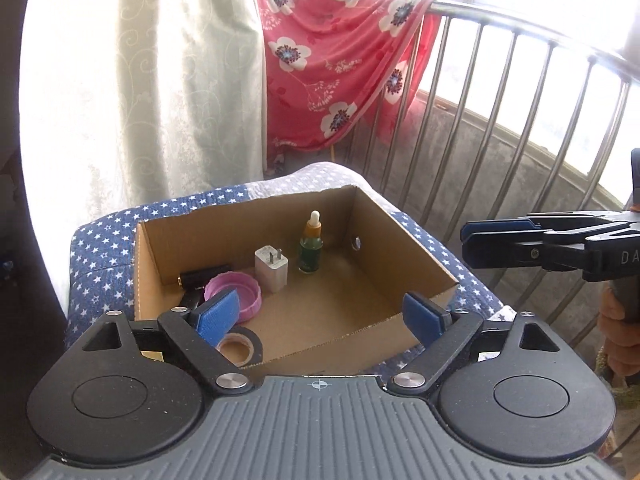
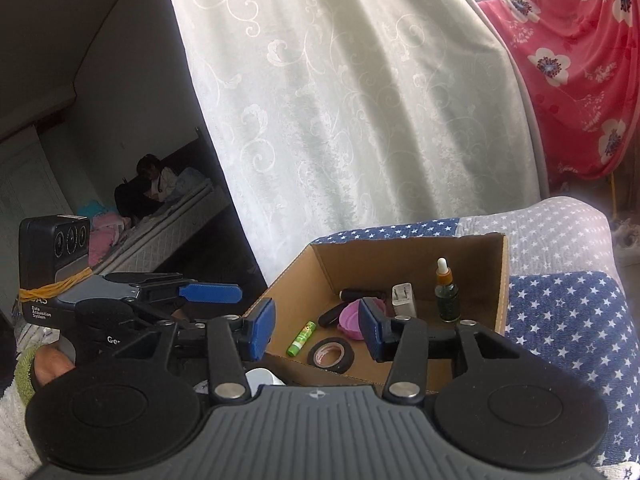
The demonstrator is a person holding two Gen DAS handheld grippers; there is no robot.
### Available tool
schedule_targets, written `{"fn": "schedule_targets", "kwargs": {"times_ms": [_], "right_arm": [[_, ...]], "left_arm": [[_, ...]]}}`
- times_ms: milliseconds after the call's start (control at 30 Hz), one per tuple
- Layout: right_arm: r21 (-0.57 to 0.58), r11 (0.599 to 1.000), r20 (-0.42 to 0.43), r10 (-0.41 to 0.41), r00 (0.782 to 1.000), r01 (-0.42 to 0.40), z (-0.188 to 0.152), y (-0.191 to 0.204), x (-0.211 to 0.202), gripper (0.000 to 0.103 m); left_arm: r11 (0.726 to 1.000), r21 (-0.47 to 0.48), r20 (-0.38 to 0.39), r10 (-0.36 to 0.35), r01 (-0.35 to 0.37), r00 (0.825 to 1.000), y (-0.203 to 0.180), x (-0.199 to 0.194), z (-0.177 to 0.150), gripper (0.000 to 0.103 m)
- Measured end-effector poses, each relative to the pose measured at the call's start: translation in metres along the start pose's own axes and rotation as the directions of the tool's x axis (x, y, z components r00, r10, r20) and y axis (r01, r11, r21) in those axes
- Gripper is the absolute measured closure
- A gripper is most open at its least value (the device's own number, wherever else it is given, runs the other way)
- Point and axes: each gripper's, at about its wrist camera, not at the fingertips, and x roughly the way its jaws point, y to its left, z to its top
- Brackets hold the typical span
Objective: Organize rigid objects
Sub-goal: 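Lift the open right gripper up out of the box, then lower the right gripper onto the white pill jar and close around it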
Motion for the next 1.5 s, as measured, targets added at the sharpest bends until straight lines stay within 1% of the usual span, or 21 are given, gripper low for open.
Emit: {"fn": "schedule_targets", "kwargs": {"times_ms": [100, 167, 233, 300, 400, 467, 567, 700, 800, 1100, 1333, 1400, 1500], "right_arm": [[0.032, 0.999, 0.002, 0.031, 1.000, -0.031, -0.016, 0.011, -0.002, 0.048], [0.045, 0.998, -0.002, 0.045, 0.999, -0.045, -0.025, 0.020, 0.002, 0.047], [0.036, 0.999, -0.013, 0.040, 0.999, -0.040, -0.032, 0.030, 0.008, 0.041], [0.014, 1.000, -0.036, 0.028, 0.999, -0.028, -0.038, 0.041, 0.018, 0.038], [-0.021, 1.000, -0.090, 0.010, 0.996, -0.012, -0.043, 0.056, 0.038, 0.035], [-0.044, 0.999, -0.125, -0.009, 0.992, 0.003, -0.048, 0.064, 0.053, 0.034], [-0.085, 0.996, -0.153, -0.039, 0.987, 0.027, -0.057, 0.073, 0.069, 0.029], [-0.109, 0.993, -0.176, -0.066, 0.982, 0.047, -0.064, 0.078, 0.085, 0.028], [-0.102, 0.993, -0.191, -0.077, 0.979, 0.058, -0.067, 0.075, 0.094, 0.028], [-0.019, 0.999, -0.244, -0.053, 0.968, 0.050, -0.070, 0.058, 0.111, 0.028], [0.042, 0.999, -0.257, -0.018, 0.966, 0.029, -0.072, 0.047, 0.117, 0.028], [0.055, 0.998, -0.257, -0.009, 0.966, 0.024, -0.073, 0.044, 0.118, 0.028], [0.073, 0.997, -0.251, 0.004, 0.968, 0.015, -0.074, 0.041, 0.119, 0.029]], "left_arm": [[0.999, -0.031, 0.041, 0.030, -0.029, 0.999, 0.004, -0.014, -0.027, 0.012], [0.997, -0.074, 0.056, 0.034, -0.029, 0.998, 0.009, -0.019, -0.045, 0.012], [0.993, -0.112, 0.064, 0.026, -0.019, 0.998, 0.013, -0.020, -0.059, 0.012], [0.990, -0.142, 0.070, 0.029, -0.019, 0.997, 0.017, -0.019, -0.072, 0.012], [0.989, -0.143, 0.063, 0.050, -0.040, 0.997, 0.017, -0.012, -0.083, 0.012], [0.991, -0.118, 0.056, 0.073, -0.066, 0.996, 0.018, -0.008, -0.091, 0.012], [0.991, -0.091, 0.045, 0.100, -0.095, 0.994, 0.017, 0.000, -0.096, 0.012], [0.988, -0.063, 0.038, 0.144, -0.142, 0.989, 0.015, 0.007, -0.100, 0.013], [0.984, -0.044, 0.038, 0.175, -0.173, 0.984, 0.012, 0.012, -0.101, 0.013], [0.978, -0.054, 0.032, 0.203, -0.201, 0.979, 0.012, 0.021, -0.100, 0.017], [0.976, -0.057, 0.030, 0.211, -0.209, 0.977, 0.008, 0.025, -0.099, 0.021], [0.976, -0.055, 0.030, 0.213, -0.211, 0.977, 0.006, 0.026, -0.098, 0.023], [0.976, -0.056, 0.032, 0.210, -0.208, 0.977, 0.006, 0.027, -0.098, 0.029]]}}
